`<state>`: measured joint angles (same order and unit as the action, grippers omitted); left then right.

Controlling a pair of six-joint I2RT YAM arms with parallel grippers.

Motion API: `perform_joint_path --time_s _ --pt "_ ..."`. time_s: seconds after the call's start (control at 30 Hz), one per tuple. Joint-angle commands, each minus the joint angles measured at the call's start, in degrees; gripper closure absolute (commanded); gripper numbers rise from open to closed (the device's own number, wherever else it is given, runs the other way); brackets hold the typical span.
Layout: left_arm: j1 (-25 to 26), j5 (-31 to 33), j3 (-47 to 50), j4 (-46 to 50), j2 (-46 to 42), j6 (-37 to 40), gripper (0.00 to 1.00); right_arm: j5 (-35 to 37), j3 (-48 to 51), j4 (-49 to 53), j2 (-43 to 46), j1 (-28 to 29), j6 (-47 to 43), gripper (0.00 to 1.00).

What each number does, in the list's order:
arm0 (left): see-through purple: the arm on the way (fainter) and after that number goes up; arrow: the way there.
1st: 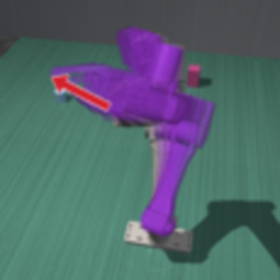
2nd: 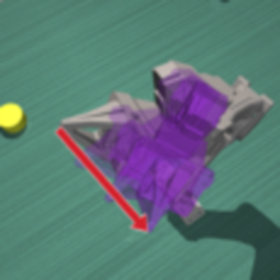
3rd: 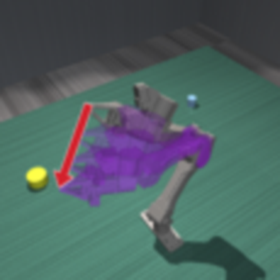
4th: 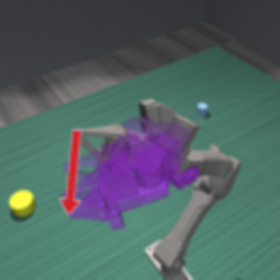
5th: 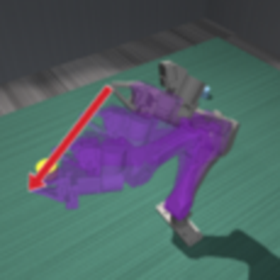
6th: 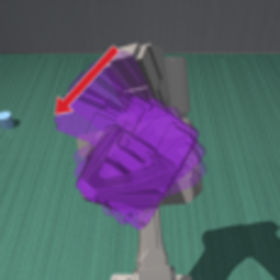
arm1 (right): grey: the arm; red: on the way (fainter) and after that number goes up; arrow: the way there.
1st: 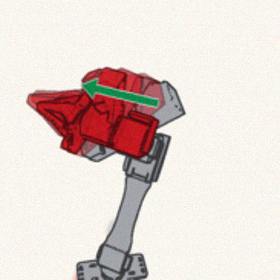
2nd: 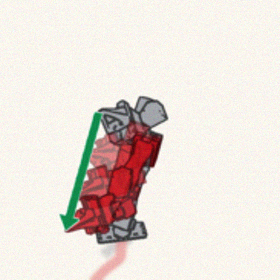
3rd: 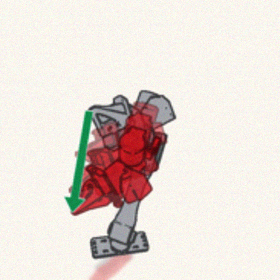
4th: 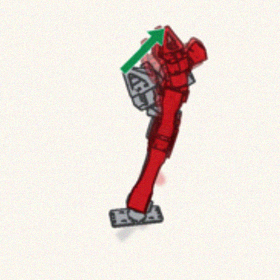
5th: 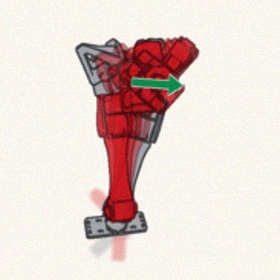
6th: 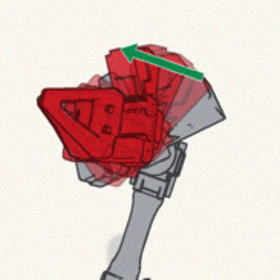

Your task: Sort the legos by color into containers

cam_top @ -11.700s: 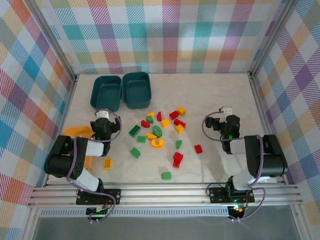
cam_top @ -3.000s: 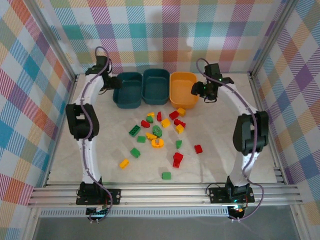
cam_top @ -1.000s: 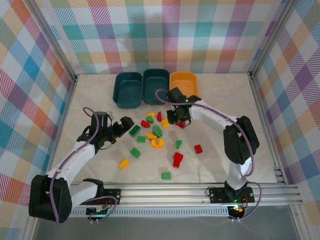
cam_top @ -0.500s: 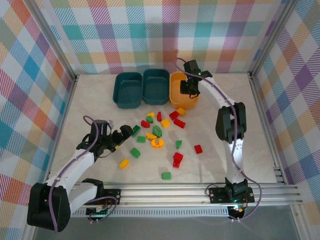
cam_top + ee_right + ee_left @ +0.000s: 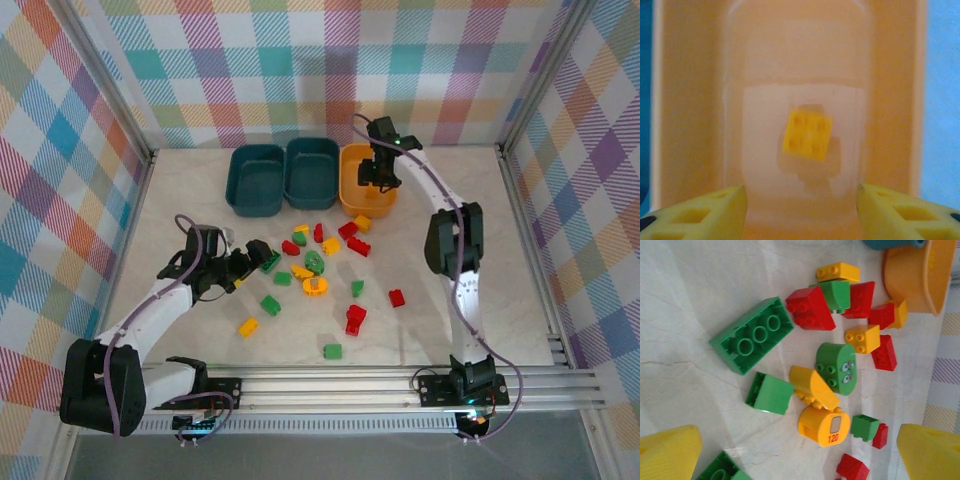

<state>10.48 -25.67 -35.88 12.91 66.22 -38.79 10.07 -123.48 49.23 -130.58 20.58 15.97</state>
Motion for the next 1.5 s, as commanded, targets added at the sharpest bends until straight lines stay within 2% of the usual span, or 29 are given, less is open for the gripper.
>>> perform_joint_path --time_s 0.0,0.07,0.17,0.27,0.47,0.67,0.77,0.93,1.1,1.17,1.33,1.47 --pt "0.33 -2.73 -1.86 -3.28 0.22 -1.21 0.00 1.63 13.74 -7.52 14.26 3.14 -1.57 0.43" --pt "0.51 -3.48 -1.63 -3.88 0.32 -1.37 0.00 -0.11 24.91 -11.01 19.62 4.51 -3.85 0.43" --pt "1.11 -4.30 -1.40 -4.57 0.39 -1.48 0.00 -4.87 36.62 -13.13 24.09 6.21 -5.91 0.41" --pt "2.36 -5.61 -2.09 -5.58 1.17 -2.17 0.00 -6.28 42.78 -14.00 25.07 7.99 -5.46 0.35" --pt "5.83 -4.88 -5.43 -2.82 1.56 -1.35 0.00 -6.01 46.40 -17.26 22.50 9.88 -6.22 0.31" --pt "6.27 -3.65 -4.47 -1.39 -0.37 -1.34 0.00 -4.62 44.98 -18.94 16.82 10.17 -8.31 0.35" --pt "6.31 -3.64 -4.18 -1.22 -0.48 -1.76 0.00 -5.33 44.09 -19.58 15.66 10.74 -8.97 0.39" --pt "6.31 -2.99 -4.78 -0.65 -0.48 -1.65 0.00 -3.01 44.33 -18.87 15.54 12.39 -10.35 0.52" --pt "6.32 -2.46 -5.69 0.34 0.20 -0.83 0.00 -1.54 48.33 -19.97 21.13 13.12 -12.88 0.77" --pt "6.31 -2.19 -6.36 1.00 0.69 -0.36 0.00 -1.64 48.23 -18.55 22.75 13.42 -12.59 0.82" --pt "6.31 -0.01 -7.47 2.43 0.74 -0.23 0.00 -2.23 48.79 -18.58 30.15 14.97 -10.80 0.83" --pt "6.22 10.15 -7.81 9.34 0.27 -2.27 0.00 -3.21 43.71 -20.92 30.63 14.93 -8.41 0.83"
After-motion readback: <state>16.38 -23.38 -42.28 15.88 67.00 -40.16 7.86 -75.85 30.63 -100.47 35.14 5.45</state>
